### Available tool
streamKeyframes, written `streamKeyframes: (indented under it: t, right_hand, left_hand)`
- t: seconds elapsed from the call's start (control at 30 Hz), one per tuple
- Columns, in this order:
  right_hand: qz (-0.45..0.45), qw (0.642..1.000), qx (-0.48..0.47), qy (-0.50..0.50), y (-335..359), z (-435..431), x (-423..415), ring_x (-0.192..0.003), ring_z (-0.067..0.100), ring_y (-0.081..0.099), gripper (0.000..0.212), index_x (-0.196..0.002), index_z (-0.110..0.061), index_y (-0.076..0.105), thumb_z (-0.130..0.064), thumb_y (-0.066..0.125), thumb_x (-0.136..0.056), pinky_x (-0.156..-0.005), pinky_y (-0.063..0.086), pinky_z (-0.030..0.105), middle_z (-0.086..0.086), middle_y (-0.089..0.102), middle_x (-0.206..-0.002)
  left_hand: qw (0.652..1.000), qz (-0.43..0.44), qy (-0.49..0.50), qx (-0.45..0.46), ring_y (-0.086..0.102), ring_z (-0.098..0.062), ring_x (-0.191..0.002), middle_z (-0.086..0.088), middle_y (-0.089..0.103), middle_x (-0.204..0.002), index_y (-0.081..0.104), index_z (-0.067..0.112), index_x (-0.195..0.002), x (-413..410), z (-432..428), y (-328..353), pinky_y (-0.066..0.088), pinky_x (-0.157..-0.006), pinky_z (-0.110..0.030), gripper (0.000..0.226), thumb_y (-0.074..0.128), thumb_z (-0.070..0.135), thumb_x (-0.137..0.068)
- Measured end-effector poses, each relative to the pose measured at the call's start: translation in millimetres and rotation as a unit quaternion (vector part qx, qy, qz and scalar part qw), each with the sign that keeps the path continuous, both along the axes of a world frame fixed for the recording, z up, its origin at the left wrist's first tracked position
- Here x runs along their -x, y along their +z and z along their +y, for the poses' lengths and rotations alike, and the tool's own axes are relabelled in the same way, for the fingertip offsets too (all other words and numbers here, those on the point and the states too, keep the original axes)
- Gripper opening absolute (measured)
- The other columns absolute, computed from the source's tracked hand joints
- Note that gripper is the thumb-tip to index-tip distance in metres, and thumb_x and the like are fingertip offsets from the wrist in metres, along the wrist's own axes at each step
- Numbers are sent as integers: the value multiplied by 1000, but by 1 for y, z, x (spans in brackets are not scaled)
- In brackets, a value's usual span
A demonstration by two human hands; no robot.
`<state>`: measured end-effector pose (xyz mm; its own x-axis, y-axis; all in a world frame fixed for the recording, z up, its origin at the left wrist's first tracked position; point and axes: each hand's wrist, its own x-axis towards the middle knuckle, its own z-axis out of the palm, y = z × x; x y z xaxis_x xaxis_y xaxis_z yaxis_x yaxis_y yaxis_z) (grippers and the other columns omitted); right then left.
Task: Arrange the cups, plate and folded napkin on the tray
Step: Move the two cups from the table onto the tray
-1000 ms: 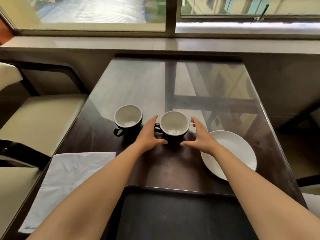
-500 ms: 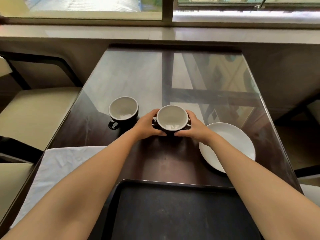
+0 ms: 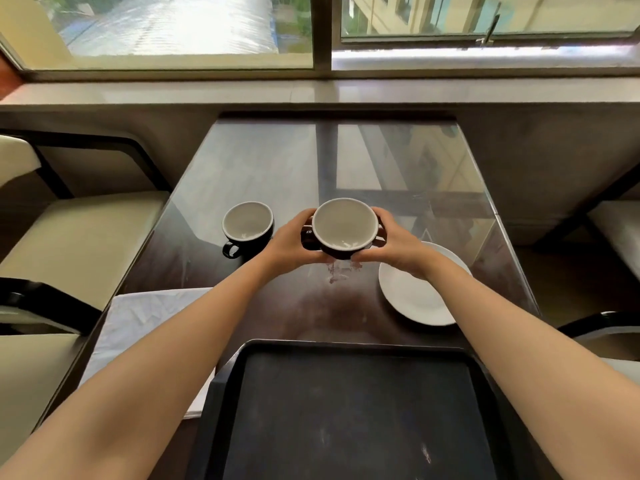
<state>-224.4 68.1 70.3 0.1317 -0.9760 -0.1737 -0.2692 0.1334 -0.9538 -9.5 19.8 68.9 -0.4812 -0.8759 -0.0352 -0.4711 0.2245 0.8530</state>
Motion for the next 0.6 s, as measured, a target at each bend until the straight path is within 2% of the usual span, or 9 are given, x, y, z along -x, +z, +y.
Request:
streamKeyframes:
  t: [0.1,0.17,0.3,0.4,0.47,0.6]
  right_hand:
    - [9,1000,19,1,25,20,4,-121,17,49,81,-130,-29,34,-10,80,-66,-100,44,30,1,49,-130]
    - [10,999,37,-4,39,37,7,-119,15,50,81,-130,-30,34,-11,80,-67,-96,45,26,0,50,-129]
    - [12,998,63,-2,64,75,13,-113,3,53,78,-123,-38,34,-15,82,-66,-83,48,11,-9,52,-121]
    - [9,997,78,-14,81,104,17,-110,-5,53,78,-123,-36,34,-14,82,-66,-82,46,5,-14,51,-120]
    - [3,996,89,-20,89,123,21,-107,-10,53,78,-124,-36,34,-11,81,-67,-83,44,3,-15,51,-119]
    - [-6,996,91,-20,94,164,28,-110,-4,54,79,-126,-33,35,-7,80,-67,-86,44,7,-7,52,-124]
  left_hand:
    - [1000,-12,-9,27,58,-9,-102,7,57,-112,44,17,-127,4,16,25,43,-80,-7,79,86,19,-60]
    - [999,-16,-16,47,56,-9,-101,7,55,-111,43,13,-127,6,30,42,39,-75,2,81,87,17,-59]
    - [999,8,-27,46,57,-4,-94,2,54,-111,40,8,-128,11,65,69,44,-72,0,81,85,8,-60]
    - [998,34,-24,45,57,-1,-94,4,54,-112,39,8,-129,17,94,84,45,-73,-1,82,84,6,-61]
    - [997,46,-23,54,57,2,-95,10,55,-109,39,10,-129,21,113,91,45,-74,-1,82,85,10,-61]
    - [996,64,-26,52,58,7,-97,13,56,-110,40,15,-128,28,150,89,46,-79,-3,83,86,14,-60]
